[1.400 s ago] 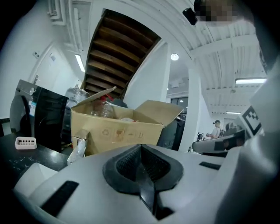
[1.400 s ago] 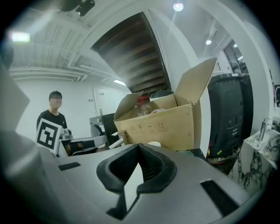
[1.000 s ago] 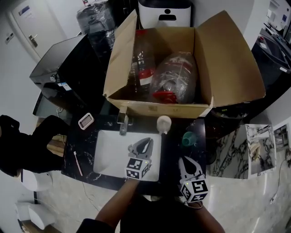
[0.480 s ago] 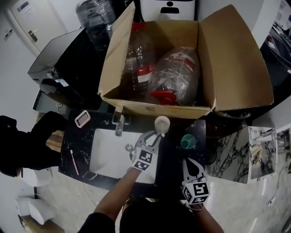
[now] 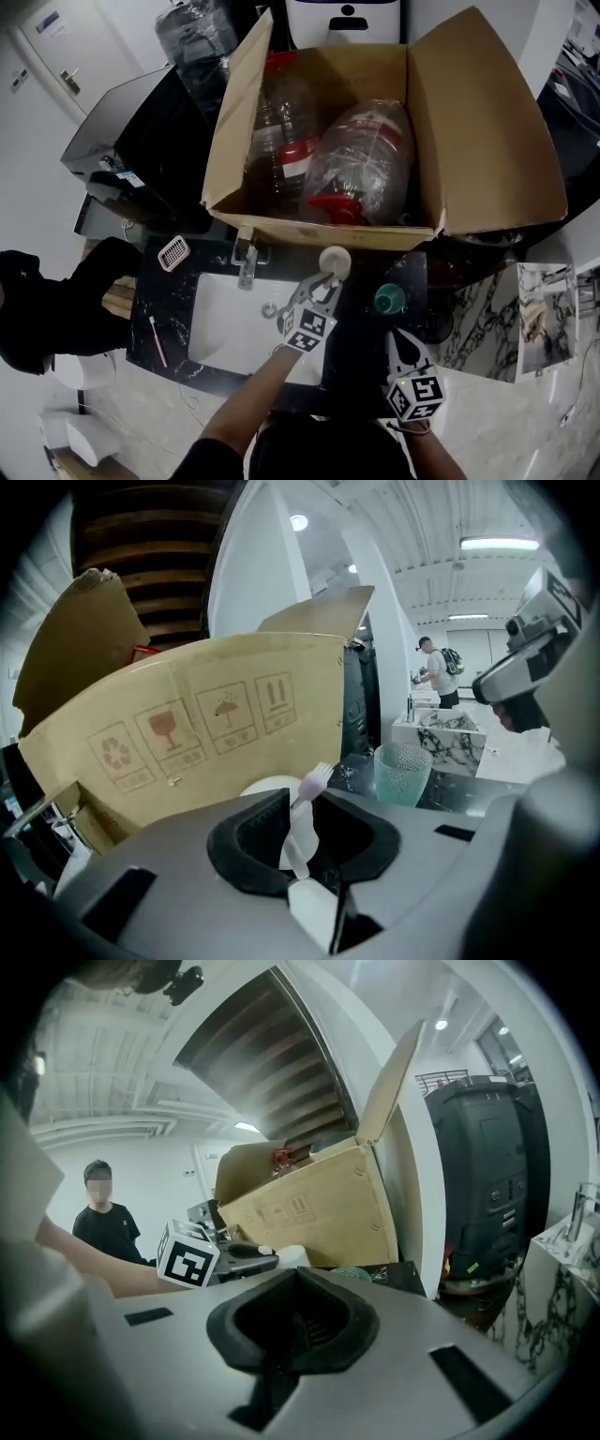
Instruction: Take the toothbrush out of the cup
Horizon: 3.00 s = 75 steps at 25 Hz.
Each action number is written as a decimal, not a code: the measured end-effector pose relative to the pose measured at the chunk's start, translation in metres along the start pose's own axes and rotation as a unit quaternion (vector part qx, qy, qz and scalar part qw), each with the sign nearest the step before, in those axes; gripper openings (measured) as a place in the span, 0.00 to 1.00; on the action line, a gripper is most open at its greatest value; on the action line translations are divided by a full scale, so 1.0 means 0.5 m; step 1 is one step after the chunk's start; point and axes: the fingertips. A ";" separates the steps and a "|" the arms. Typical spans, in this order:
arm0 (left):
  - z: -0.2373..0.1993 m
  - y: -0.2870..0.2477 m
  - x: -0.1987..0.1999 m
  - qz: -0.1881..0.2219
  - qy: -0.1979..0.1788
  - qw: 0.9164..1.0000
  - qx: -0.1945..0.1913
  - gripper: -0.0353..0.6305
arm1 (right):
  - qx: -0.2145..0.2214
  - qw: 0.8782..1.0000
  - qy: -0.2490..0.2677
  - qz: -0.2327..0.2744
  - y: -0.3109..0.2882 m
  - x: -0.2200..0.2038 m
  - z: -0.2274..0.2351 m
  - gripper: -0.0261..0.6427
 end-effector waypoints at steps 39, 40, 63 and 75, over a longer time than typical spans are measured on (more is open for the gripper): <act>-0.148 0.498 0.149 0.195 0.147 0.960 0.140 0.12 | 0.122 0.991 0.062 0.007 -0.013 -0.031 -0.315 0.06; -0.154 0.521 0.138 0.196 0.150 0.958 0.147 0.12 | 0.131 0.989 0.066 0.003 -0.018 -0.039 -0.338 0.06; -0.326 1.041 -0.348 0.149 0.227 0.928 0.254 0.12 | 0.213 0.964 0.142 -0.073 -0.149 -0.323 -0.942 0.06; -0.386 1.010 -0.615 0.071 0.250 0.928 0.267 0.12 | 0.157 0.971 0.145 -0.103 -0.171 -0.423 -1.033 0.06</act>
Point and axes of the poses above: the fingertips, and each gripper's own axes: y backward along the fingers, z to its right, x out of its top, and after that the axes turned 13 degrees about -y, right-handed
